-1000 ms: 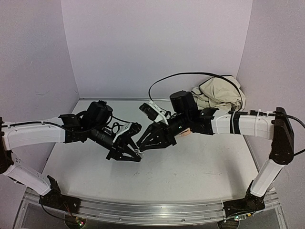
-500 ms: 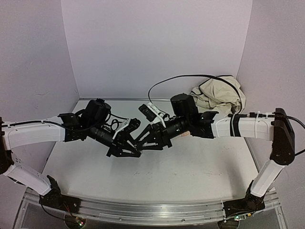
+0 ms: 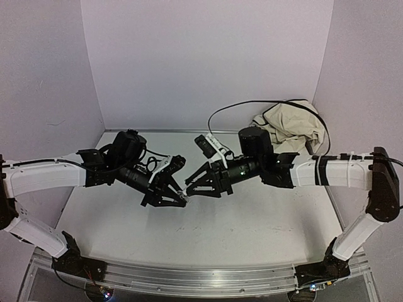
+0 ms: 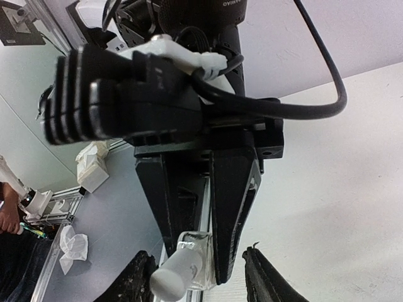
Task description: Paint the nails
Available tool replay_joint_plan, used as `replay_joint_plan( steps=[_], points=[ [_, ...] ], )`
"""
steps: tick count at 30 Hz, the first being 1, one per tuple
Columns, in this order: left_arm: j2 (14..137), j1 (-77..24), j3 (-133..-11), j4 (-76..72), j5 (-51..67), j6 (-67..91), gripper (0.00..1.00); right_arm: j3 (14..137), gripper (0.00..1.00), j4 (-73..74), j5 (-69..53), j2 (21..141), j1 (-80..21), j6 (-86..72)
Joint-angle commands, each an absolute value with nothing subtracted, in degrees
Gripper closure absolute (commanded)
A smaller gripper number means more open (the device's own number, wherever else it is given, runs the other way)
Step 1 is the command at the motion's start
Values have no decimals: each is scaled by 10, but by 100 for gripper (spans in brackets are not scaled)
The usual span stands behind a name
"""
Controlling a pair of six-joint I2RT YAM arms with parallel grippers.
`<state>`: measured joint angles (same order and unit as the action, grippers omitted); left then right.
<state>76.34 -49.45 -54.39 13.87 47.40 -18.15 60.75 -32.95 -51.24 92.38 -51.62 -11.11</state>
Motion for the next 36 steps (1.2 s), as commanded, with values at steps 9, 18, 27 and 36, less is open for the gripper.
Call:
replay_joint_plan(
  steps=[9, 18, 27, 36],
  points=[
    [760, -496, -569, 109, 491, -181, 100, 608, 67, -393, -581, 904, -510, -131],
    [759, -495, -569, 108, 488, -182, 100, 622, 83, -396, -589, 925, -511, -134],
    [754, -491, -569, 105, 470, -177, 100, 627, 93, -396, -595, 942, -515, -137],
    [730, -473, -555, 76, 288, -149, 100, 639, 100, -347, -429, 978, -540, -149]
  ],
)
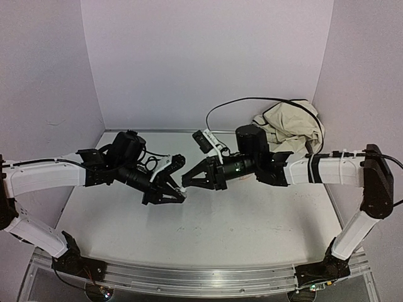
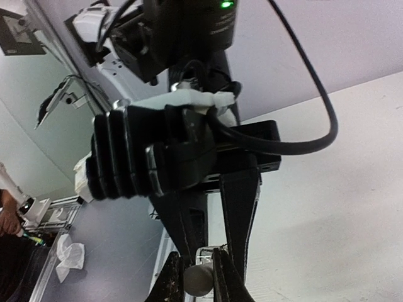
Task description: Paint the nails
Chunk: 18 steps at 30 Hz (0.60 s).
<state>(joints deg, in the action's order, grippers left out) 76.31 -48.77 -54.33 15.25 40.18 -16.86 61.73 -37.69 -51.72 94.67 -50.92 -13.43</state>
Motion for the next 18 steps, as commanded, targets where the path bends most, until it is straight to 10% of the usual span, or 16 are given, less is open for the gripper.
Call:
replay_joint_plan(
  steps=[1, 9, 18],
  points=[
    [725, -469, -551, 70, 261, -144, 100, 642, 100, -345, -382, 986, -547, -161],
    [669, -452, -501, 3, 121, -120, 100, 671, 100, -339, 79, 1057, -659, -351],
    [658, -452, -491, -15, 100, -123, 100, 743, 100, -307, 126, 1085, -686, -383]
  ],
)
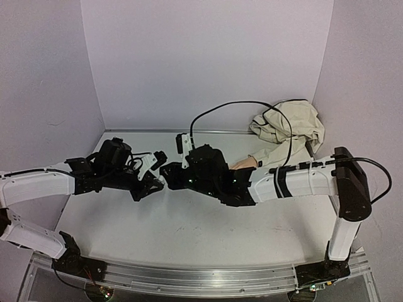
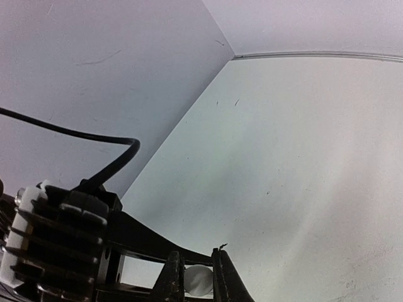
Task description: Paint the nails
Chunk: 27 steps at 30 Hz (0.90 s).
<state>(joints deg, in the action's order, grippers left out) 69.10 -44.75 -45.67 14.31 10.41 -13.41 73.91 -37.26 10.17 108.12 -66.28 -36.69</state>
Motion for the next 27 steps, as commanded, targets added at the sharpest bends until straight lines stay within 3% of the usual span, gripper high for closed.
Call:
replay_joint_plan(
  steps=[1, 4, 6, 10, 16, 22, 27],
  points=[
    [658, -452, -491, -14, 99, -123, 100, 740, 100, -308, 126, 1079, -684, -381],
    [663, -452, -492, -14, 99, -122, 100, 735, 100, -310, 116, 1055, -676, -362],
    [670, -452, -493, -14, 101, -120, 100, 733, 89, -310, 99, 1036, -666, -343],
    [682, -452, -496, -14, 103, -118, 100, 717, 54, -311, 55, 981, -634, -294],
    [686, -452, -497, -14, 126, -108, 100, 647, 27, -324, -94, 875, -570, -210],
    [706, -451, -510, -14, 277, -103, 100, 601, 22, -344, -315, 836, -479, -174],
    [751, -451, -538, -14, 484, -80, 100, 634, 27, -350, -497, 875, -468, -141]
  ],
)
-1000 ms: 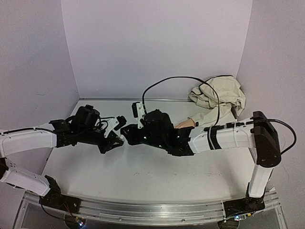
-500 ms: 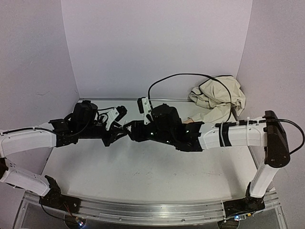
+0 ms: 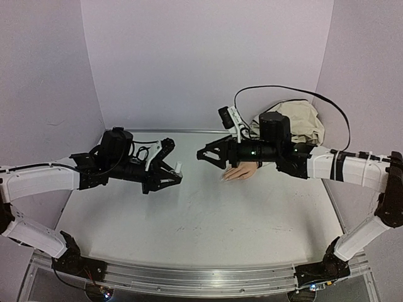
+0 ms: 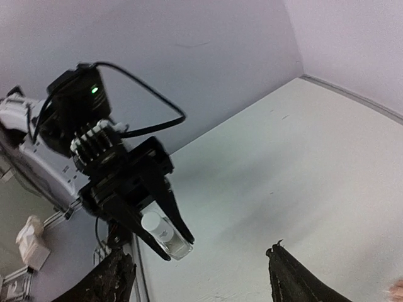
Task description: Paint the nails
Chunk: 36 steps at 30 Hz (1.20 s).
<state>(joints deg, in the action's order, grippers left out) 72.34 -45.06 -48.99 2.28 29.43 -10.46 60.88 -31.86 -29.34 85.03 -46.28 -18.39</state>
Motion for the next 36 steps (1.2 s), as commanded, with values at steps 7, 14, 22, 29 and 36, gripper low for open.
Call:
replay_joint_plan(
  steps=[7, 14, 22, 29, 36],
  points=[
    [798, -451, -563, -14, 606, -46, 100, 669, 37, -360, -624, 912, -470, -107],
    [804, -452, -563, -14, 621, -43, 100, 715, 52, -361, -666, 962, -487, -103],
    [805, -452, -564, -14, 627, -42, 100, 737, 71, -361, -671, 985, -491, -108],
    [803, -452, -563, -14, 625, -43, 100, 742, 76, -362, -683, 996, -498, -109],
    [795, -452, -560, -14, 613, -49, 100, 738, 82, -362, -674, 999, -499, -110]
  ],
)
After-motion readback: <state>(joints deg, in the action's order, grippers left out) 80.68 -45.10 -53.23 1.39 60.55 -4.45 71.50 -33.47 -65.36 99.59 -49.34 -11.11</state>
